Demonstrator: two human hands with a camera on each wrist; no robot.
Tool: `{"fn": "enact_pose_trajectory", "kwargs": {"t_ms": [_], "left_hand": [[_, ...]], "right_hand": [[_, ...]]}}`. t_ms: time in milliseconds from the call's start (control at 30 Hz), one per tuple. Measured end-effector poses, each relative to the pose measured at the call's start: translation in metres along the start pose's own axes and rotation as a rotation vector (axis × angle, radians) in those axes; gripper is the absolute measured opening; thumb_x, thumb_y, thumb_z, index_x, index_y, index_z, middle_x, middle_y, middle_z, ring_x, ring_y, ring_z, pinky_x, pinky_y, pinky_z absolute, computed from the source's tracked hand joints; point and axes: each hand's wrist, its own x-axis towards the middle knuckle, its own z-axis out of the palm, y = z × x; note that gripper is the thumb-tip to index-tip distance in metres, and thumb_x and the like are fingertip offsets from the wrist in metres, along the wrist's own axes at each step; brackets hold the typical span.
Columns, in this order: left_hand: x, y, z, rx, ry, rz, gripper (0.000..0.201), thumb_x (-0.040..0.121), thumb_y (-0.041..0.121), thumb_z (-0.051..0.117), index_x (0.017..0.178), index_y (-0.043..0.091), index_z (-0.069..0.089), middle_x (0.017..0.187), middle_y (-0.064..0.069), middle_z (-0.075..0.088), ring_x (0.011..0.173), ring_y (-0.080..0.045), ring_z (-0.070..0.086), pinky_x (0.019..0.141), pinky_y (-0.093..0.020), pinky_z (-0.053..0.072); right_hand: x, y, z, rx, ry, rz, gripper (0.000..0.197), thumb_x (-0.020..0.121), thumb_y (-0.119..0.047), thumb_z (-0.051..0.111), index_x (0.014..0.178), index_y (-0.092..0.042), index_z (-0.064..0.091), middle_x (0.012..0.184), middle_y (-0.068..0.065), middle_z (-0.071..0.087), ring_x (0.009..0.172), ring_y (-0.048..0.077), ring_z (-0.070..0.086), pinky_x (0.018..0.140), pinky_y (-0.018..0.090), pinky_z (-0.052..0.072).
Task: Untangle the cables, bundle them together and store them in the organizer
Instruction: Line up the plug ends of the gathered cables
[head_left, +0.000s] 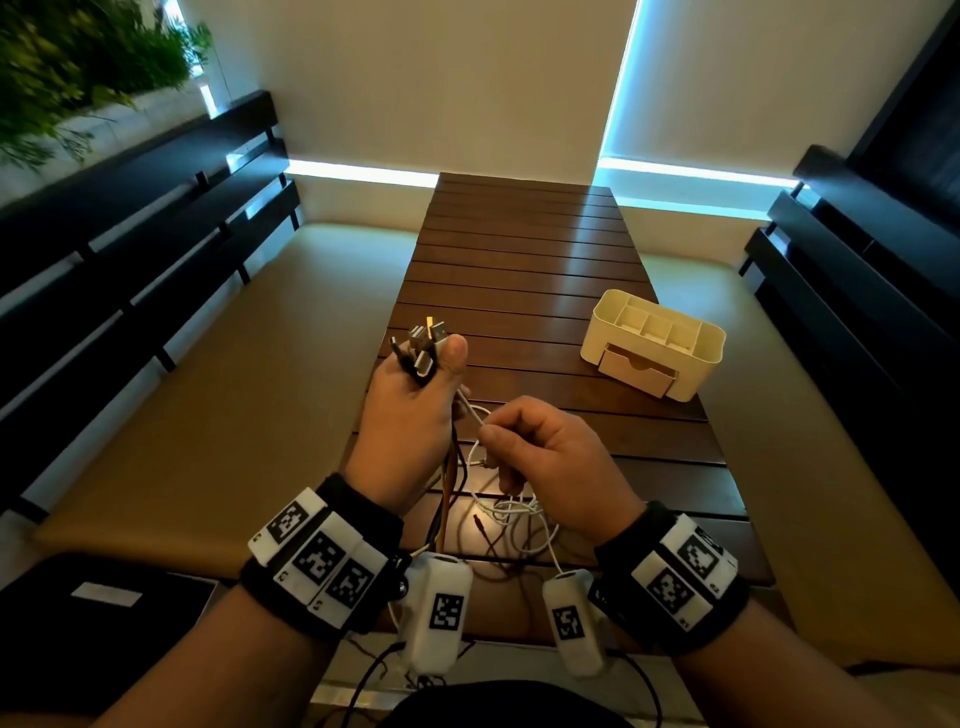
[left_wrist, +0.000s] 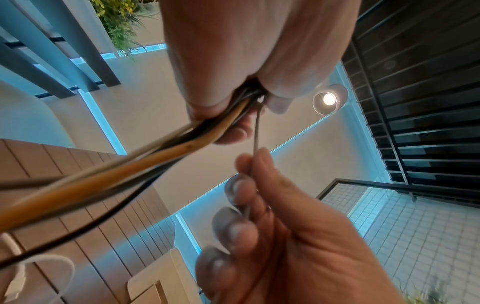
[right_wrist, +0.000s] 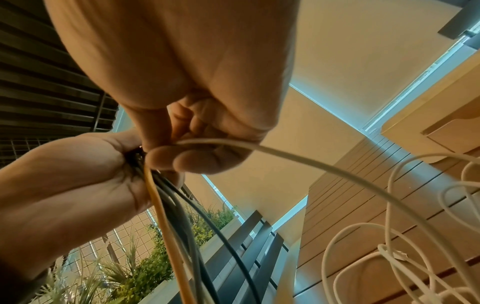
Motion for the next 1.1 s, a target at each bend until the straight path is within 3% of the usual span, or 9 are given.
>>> {"fn": "enact_pose_trajectory", "kwargs": {"t_ms": [67,133,267,433,600,767,833,967,1100], "left_hand": [[0.0,0.001,0.002,-0.137,0.002,-0.082,0.045,0.088,0.05,0.054,0.089,0.006,0.061,0.077,-0.004,0.067,0.076,-0.019,0.068,0.073,-0.035,0.058],[0.001,0.005,0.003,-0.305,-0.02,-0.144,0.037,0.09,0.044,0.054,0.086,0.008,0.058,0.073,-0.006,0.064,0.072,-0.023,0.068,0.072,-0.035,0.058],[0.007,0.016,-0.01,-0.44,0.004,-0.139,0.03,0.099,0.031,0.052,0.073,0.02,0.043,0.059,0.004,0.033,0.049,-0.011,0.033,0.05,-0.024,0.039],[0.011,0.005,-0.022,-0.181,-0.136,-0.15,0.031,0.085,0.025,0.07,0.066,0.021,0.046,0.058,0.003,0.03,0.048,-0.012,0.027,0.046,-0.025,0.032],[0.0,-0.005,-0.003,0.09,-0.317,-0.193,0.016,0.09,0.02,0.071,0.092,0.004,0.067,0.053,0.01,0.047,0.046,-0.009,0.038,0.047,-0.027,0.036],[0.0,-0.001,-0.004,0.187,-0.424,-0.18,0.019,0.093,0.021,0.068,0.079,0.008,0.063,0.055,0.003,0.045,0.048,-0.013,0.04,0.047,-0.025,0.038],[0.0,0.001,-0.006,0.204,-0.41,-0.13,0.023,0.093,0.02,0.068,0.082,0.001,0.061,0.057,0.003,0.044,0.049,-0.012,0.039,0.048,-0.028,0.037],[0.006,0.008,-0.015,0.088,-0.275,-0.079,0.02,0.093,0.015,0.066,0.079,0.004,0.058,0.051,0.009,0.04,0.043,-0.009,0.035,0.046,-0.026,0.035],[0.009,0.008,-0.029,0.019,-0.218,-0.101,0.017,0.093,0.012,0.064,0.079,0.006,0.058,0.051,0.004,0.038,0.043,-0.012,0.032,0.045,-0.026,0.033]], "right_hand": [[0.002,0.003,-0.001,-0.006,-0.003,-0.004,0.01,0.096,-0.02,0.062,0.089,-0.027,0.065,0.072,-0.008,0.067,0.058,0.009,0.061,0.059,0.025,0.053],[0.004,0.012,-0.004,-0.036,-0.001,0.019,0.007,0.096,-0.022,0.062,0.09,-0.024,0.066,0.071,-0.005,0.065,0.058,0.009,0.06,0.06,0.027,0.054],[0.001,0.039,-0.019,-0.073,-0.032,0.15,0.01,0.095,-0.024,0.062,0.093,-0.016,0.067,0.075,-0.003,0.062,0.063,0.009,0.057,0.063,0.026,0.052],[0.006,0.039,-0.034,-0.132,0.069,0.105,0.007,0.094,-0.024,0.064,0.089,-0.027,0.067,0.081,-0.004,0.066,0.069,0.011,0.06,0.068,0.031,0.054],[0.016,0.011,-0.034,-0.173,0.102,-0.092,0.007,0.094,-0.021,0.065,0.091,-0.026,0.067,0.083,-0.007,0.067,0.075,0.011,0.063,0.07,0.028,0.054],[0.018,0.006,-0.036,-0.213,0.127,-0.131,0.003,0.092,-0.022,0.067,0.093,-0.022,0.069,0.085,-0.007,0.068,0.078,0.012,0.065,0.071,0.028,0.056],[0.017,0.005,-0.037,-0.197,0.128,-0.143,0.002,0.092,-0.022,0.066,0.093,-0.022,0.069,0.082,-0.005,0.067,0.073,0.012,0.063,0.067,0.026,0.054],[0.017,0.016,-0.038,-0.137,0.109,-0.063,0.009,0.097,-0.023,0.059,0.091,-0.024,0.066,0.077,0.005,0.064,0.065,0.016,0.059,0.063,0.031,0.053],[0.015,0.03,-0.046,-0.073,0.139,0.072,0.014,0.098,-0.022,0.057,0.088,-0.022,0.066,0.071,-0.01,0.062,0.062,0.009,0.055,0.063,0.029,0.051]]}}
